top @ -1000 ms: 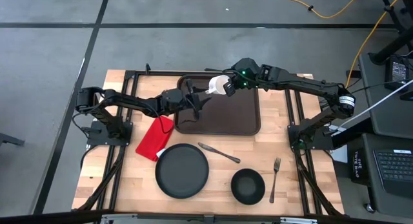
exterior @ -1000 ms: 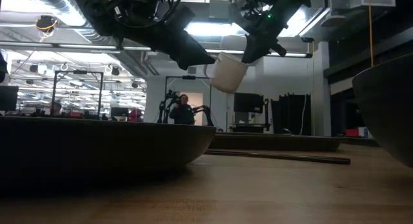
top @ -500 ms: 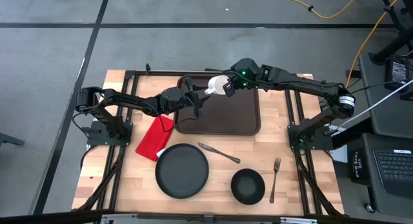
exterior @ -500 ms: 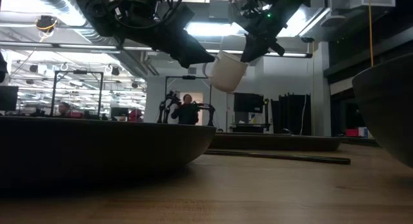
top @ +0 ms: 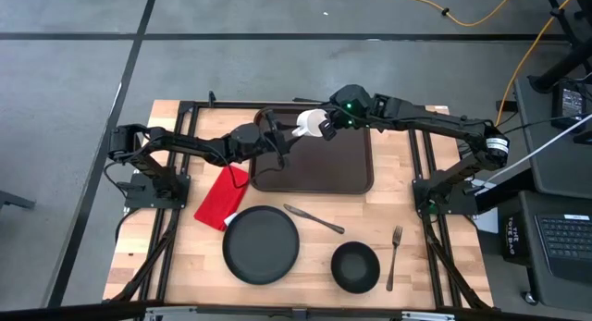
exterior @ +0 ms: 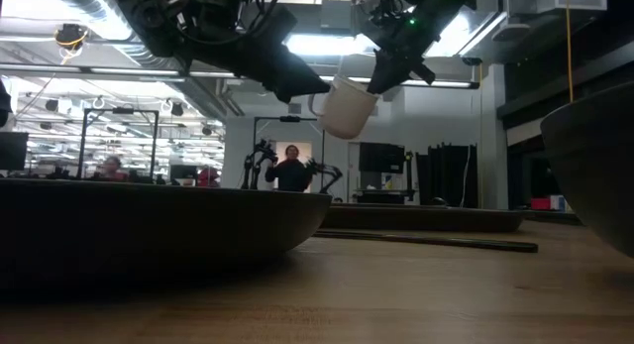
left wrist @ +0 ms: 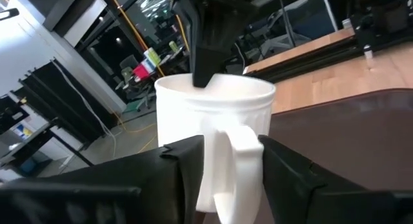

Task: Set up tray
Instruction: Put the white mug on the brown serving tray

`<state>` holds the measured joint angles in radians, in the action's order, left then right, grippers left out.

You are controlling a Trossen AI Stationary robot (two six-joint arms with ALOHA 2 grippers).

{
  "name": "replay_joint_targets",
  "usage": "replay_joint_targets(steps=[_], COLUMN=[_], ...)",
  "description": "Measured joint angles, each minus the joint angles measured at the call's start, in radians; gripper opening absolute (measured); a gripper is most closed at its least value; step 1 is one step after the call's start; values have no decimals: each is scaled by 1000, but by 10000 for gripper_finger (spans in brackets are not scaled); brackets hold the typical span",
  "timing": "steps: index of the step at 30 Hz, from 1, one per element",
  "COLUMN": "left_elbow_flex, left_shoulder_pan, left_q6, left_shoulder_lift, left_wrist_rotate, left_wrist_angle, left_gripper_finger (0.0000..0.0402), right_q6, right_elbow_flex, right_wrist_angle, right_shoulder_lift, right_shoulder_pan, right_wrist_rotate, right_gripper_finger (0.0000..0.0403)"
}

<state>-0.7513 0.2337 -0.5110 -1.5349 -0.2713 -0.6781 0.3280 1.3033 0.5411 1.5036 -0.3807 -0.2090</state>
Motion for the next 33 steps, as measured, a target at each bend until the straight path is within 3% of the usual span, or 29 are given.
replay_joint_targets(steps=[10,21,28,33], left_elbow_flex=[0,0,0,0], left_shoulder_pan=[0,-4,-3,-4], left_q6=[0,-56,-82,-86], left_shoulder_lift=[0,0,0,0], left_wrist_rotate=[1,-25,-32,-31], left_wrist_angle=[19,26,26,27], left_gripper_finger=[97,88,41,37], right_q6=[3,7,4,0], right_elbow_flex=[0,0,0,0], right_wrist_angle=[0,1,2,3], right_shoulder_lift=[0,0,0,0], right_shoulder_pan=[0,0,-1,-1], right_wrist_rotate=[0,0,-1,0], right_gripper_finger=[8,8,9,20])
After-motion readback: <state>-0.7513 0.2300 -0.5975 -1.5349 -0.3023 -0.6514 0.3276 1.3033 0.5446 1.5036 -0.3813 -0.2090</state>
